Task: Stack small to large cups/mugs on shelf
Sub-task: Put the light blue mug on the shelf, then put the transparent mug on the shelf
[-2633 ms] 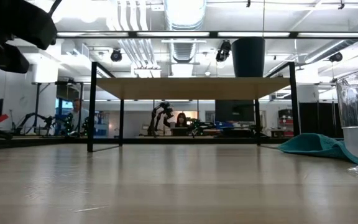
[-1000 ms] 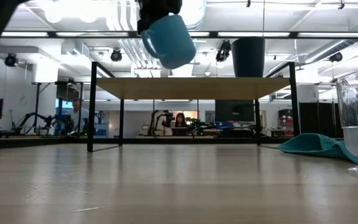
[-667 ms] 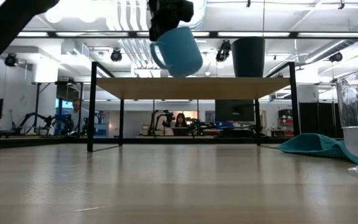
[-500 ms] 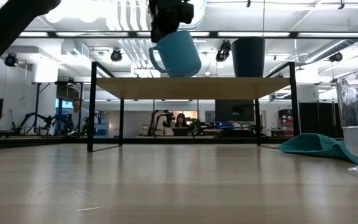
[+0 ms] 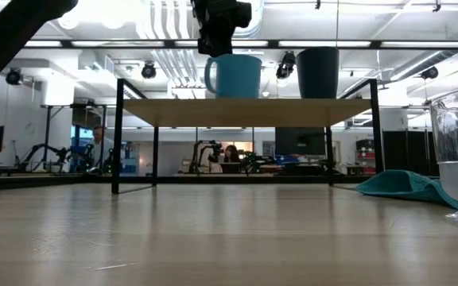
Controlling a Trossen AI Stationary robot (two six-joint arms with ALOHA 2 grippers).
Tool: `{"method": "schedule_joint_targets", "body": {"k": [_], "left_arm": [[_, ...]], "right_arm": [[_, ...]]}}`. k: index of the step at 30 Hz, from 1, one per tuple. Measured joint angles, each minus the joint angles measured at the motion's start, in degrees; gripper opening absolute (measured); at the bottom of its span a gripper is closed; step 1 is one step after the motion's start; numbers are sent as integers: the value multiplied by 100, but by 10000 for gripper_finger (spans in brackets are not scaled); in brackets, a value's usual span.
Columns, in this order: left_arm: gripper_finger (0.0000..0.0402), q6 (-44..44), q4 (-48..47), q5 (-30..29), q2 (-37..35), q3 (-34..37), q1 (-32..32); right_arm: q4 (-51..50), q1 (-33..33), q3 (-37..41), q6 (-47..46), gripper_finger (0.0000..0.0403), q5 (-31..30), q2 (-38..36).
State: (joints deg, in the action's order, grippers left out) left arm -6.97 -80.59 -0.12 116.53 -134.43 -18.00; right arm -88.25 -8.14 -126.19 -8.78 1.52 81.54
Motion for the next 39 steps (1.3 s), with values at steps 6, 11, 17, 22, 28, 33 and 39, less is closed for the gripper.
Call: {"method": "schedule_joint_targets", "body": {"k": [6,11,17,22,28,33,39], "left_arm": [[78,-31,41,2,-4,5,0],[89,-287,137,-53,-4,11,0],[100,-292,558,-102,-60,12,0],[101,-273,708,-110,-297,7,2],[101,-236,907,354,-869,-44,169],[101,-233,1216,1158,-1362,-43,576],[101,-237,1225,1208,-1486,-33,1218]], "right_arm": [[0,1,0,0,84,0,-2],[0,2,0,0,79,0,-2],[0,0,0,-2,85,0,-2],[-2,1,0,-3,89,0,-2],[-4,0,-2,20,83,0,-2],[-3,0,-2,129,83,-1,-2],[-3,0,-2,131,86,0,-2]]}}
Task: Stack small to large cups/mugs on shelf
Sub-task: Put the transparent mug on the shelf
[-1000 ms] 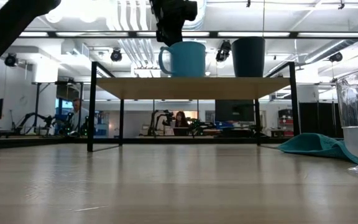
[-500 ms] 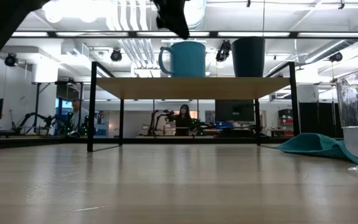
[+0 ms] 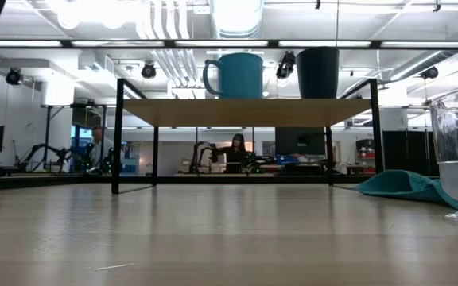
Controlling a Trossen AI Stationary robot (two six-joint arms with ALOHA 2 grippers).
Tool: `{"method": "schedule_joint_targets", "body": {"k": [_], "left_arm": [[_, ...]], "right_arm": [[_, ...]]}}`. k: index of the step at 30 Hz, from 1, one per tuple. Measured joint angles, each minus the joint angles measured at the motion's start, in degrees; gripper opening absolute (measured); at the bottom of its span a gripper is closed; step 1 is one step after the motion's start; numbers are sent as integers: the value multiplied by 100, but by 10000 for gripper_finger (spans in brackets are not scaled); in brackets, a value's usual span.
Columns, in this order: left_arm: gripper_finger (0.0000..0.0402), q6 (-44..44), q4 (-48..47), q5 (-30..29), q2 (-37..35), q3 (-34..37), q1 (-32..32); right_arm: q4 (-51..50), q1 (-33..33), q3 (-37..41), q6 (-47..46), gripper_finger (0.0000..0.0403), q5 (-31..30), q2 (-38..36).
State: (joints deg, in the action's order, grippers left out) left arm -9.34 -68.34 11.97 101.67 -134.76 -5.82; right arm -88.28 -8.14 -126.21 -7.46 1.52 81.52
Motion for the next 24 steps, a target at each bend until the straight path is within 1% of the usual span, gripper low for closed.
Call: {"method": "schedule_joint_targets", "body": {"k": [7,13,18,24], "left_arm": [[101,-9,136,2,516,10,584],[101,-9,625,0,1099,-2,830],[101,-2,643,0,1452,1,995],[101,7,830,0,1773,1,1264]], "right_arm": [[0,-1,0,0,79,-1,-11],[3,-2,-2,50,83,-2,-87],[-10,-2,-2,394,81,-4,-202],[13,-2,-2,81,71,-15,-395]]}}
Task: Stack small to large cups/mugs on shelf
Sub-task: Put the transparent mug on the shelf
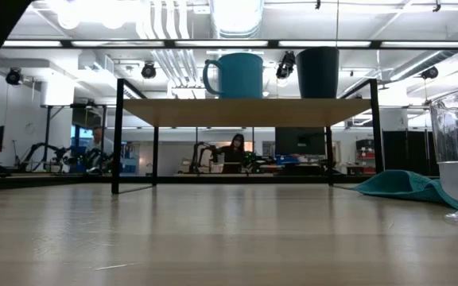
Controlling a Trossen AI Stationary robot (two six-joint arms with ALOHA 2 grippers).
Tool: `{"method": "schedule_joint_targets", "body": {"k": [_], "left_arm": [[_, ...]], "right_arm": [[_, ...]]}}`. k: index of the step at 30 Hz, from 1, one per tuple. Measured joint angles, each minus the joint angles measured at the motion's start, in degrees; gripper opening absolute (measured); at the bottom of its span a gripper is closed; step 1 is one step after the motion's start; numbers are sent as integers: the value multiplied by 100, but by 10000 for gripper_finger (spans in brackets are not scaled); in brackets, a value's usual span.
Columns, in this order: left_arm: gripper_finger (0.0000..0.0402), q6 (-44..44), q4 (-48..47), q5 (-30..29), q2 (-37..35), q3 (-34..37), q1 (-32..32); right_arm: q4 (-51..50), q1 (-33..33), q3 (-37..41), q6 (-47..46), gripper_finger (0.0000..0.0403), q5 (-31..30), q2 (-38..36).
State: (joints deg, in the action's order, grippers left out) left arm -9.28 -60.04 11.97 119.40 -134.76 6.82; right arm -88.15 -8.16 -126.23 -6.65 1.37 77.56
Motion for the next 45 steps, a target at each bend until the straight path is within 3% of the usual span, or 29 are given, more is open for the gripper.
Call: {"method": "schedule_joint_targets", "body": {"k": [10,16,20,27,33,39,45], "left_arm": [[101,177,995,4,432,-15,397],[101,405,933,294,617,0,502],[101,-179,971,490,784,0,565],[101,-235,1499,490,1195,-2,580],[101,-374,1137,631,1604,0,625],[101,-1334,704,857,1714,11,740],[101,-1952,1248,659,1686,-9,762]], "right_arm": [[11,-4,0,55,68,-357,-233],[8,-2,0,111,68,-357,-313],[8,-2,0,111,68,-354,-324],[10,-2,0,9,70,-354,-303],[10,0,2,-213,66,-354,-273],[10,0,2,-394,68,-352,-273],[14,0,2,-431,66,-352,-276]]}}
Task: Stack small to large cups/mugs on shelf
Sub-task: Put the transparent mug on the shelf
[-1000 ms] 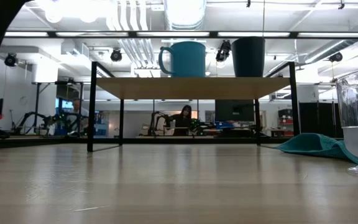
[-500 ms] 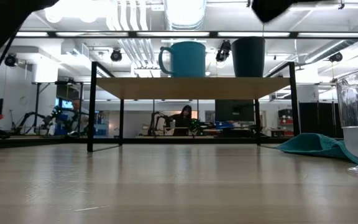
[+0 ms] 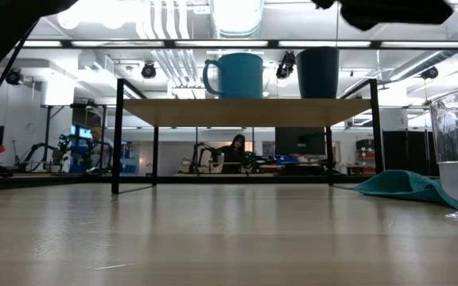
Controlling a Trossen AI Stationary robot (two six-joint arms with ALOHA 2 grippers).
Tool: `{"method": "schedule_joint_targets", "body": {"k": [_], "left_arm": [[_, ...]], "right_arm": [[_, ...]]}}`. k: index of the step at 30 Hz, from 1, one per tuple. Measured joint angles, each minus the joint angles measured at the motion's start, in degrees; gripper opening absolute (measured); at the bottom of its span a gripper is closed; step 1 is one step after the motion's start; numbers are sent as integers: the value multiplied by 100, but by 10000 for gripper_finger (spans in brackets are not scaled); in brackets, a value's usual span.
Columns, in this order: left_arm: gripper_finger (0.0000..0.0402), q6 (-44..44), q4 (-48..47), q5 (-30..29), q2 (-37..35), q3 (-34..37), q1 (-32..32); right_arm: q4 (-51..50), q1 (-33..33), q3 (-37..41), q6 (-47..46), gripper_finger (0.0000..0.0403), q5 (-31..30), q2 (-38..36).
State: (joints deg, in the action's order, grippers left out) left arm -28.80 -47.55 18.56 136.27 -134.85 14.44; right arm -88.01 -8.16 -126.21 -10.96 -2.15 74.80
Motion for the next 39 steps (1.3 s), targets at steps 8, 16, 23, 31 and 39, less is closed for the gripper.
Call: {"method": "schedule_joint_targets", "body": {"k": [8,16,23,31,39], "left_arm": [[101,-1323,38,-17,26,9,9],[101,-2464,60,-53,55,20,1],[101,-3606,58,-558,303,20,2],[101,-3658,213,-958,470,22,20],[100,-3669,457,-1000,470,20,17]], "right_arm": [[0,0,0,-106,63,0,34],[2,0,0,-108,65,0,38],[2,0,0,-258,67,0,40],[4,0,0,-259,64,0,40],[4,0,0,-258,64,0,40]]}}
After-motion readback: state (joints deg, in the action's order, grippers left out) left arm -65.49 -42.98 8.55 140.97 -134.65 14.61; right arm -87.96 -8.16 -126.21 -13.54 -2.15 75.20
